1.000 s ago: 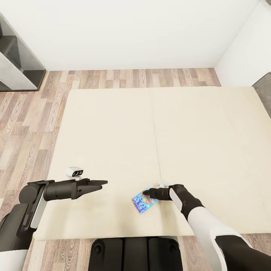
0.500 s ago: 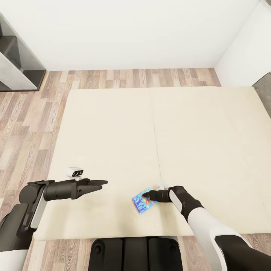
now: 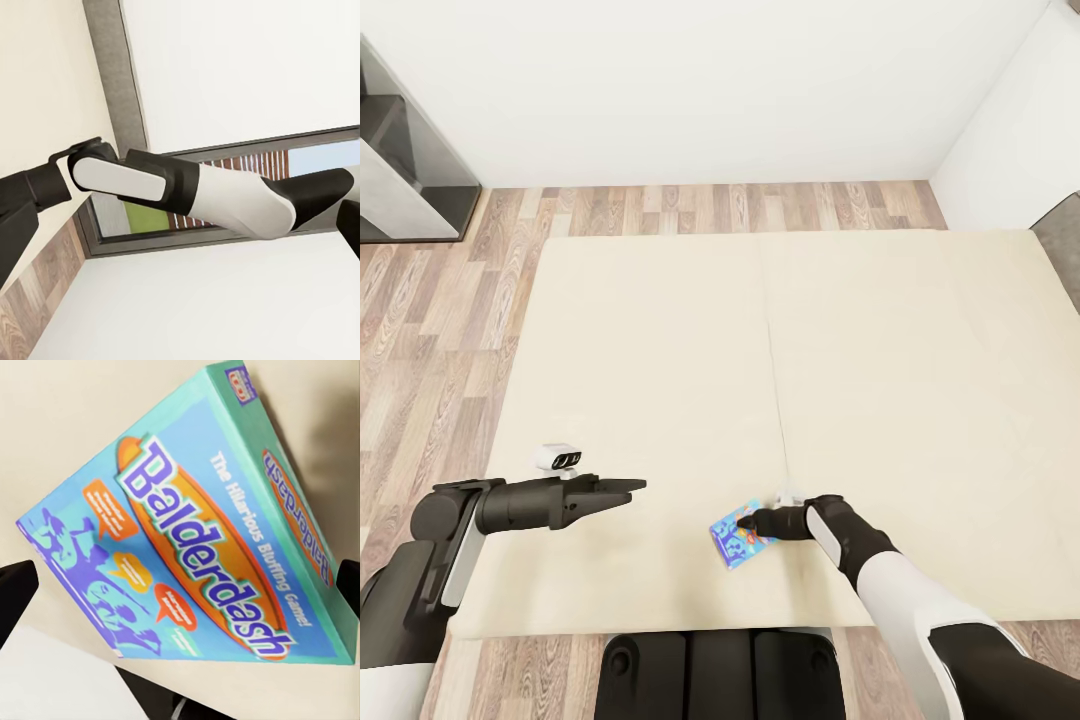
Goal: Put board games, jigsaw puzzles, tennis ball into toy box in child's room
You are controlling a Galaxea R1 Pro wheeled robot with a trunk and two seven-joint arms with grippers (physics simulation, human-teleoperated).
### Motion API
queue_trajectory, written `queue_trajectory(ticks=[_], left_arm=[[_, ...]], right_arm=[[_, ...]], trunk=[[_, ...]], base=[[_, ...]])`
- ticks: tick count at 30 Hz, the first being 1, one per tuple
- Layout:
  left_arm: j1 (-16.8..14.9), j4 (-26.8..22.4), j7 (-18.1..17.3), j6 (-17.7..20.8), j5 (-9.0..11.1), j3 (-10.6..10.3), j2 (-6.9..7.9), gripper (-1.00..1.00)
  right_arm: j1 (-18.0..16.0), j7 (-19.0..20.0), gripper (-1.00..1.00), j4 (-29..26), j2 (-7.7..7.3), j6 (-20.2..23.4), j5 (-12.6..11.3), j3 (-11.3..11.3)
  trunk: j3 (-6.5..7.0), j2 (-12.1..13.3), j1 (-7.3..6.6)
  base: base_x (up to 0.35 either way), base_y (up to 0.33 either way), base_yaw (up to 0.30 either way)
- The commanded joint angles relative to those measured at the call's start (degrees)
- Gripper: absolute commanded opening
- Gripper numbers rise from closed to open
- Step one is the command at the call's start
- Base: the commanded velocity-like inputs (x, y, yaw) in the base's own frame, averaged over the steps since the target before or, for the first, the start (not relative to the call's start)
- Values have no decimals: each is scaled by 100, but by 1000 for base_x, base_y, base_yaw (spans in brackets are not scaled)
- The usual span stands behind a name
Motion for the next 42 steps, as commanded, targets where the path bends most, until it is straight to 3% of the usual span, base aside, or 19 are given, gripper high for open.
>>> queue_trajectory(ticks=[1,42], left_arm=[[-2,-2,-22,61,-3,-1,1,100],[-2,-2,-22,60,-3,4,9,100]], right_arm=[[-1,-17,100,-7,-5,27,-58,47],[0,-17,100,-1,1,-95,-56,82]], trunk=[[-6,-9,3],[-6,-9,3]], base=[[0,0,0],[0,0,0]])
